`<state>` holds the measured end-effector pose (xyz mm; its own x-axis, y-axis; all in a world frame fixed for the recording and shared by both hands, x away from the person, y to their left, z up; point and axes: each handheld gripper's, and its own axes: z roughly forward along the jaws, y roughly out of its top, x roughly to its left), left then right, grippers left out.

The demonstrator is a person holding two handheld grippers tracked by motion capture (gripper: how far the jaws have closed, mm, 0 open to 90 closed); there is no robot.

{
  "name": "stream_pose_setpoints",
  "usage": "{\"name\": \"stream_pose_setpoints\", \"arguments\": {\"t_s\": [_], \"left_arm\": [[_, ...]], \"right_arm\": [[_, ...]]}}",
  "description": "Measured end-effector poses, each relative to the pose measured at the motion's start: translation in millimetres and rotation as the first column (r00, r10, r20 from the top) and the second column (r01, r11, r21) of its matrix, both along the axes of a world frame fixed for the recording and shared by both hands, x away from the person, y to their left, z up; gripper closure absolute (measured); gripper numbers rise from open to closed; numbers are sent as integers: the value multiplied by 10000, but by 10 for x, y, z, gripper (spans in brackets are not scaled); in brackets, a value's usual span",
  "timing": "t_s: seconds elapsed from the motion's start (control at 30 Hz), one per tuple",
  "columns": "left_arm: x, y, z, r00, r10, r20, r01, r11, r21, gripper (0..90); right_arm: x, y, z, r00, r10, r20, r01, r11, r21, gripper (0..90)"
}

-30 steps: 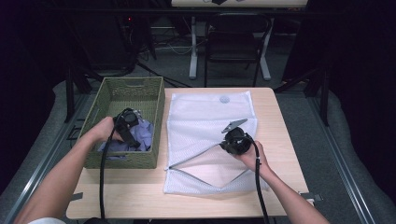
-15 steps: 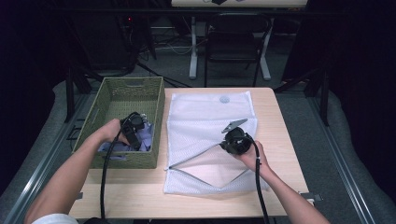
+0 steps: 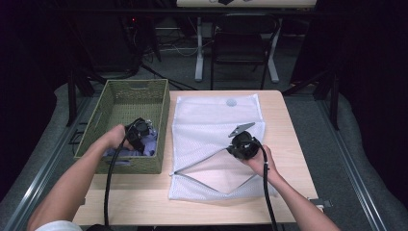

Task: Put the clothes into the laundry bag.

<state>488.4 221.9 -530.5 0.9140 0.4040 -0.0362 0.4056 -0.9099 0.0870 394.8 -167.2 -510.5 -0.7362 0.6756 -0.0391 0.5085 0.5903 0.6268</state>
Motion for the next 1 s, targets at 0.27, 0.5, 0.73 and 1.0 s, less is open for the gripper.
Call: {"name": "stream_pose_setpoints", "arguments": {"t_s": [0.27,0.5,0.73,1.0], "left_arm": [[-31,44,76,10000,8,97,-7,9999,-143,763],[-73,114,228,9993,-300,222,305,9993,-226,782],[-109,159,400,9979,-510,388,519,9984,-217,787],[-135,219,691,9968,-564,572,574,9982,-154,790]], "right_arm": [[2,-6,4,10000,20,31,-20,10000,-11,882],[4,-13,11,10000,-4,28,4,10000,-15,882],[0,-12,13,10000,-9,55,9,10000,-27,882],[5,-16,11,10000,32,61,-32,10000,-37,883]]}}
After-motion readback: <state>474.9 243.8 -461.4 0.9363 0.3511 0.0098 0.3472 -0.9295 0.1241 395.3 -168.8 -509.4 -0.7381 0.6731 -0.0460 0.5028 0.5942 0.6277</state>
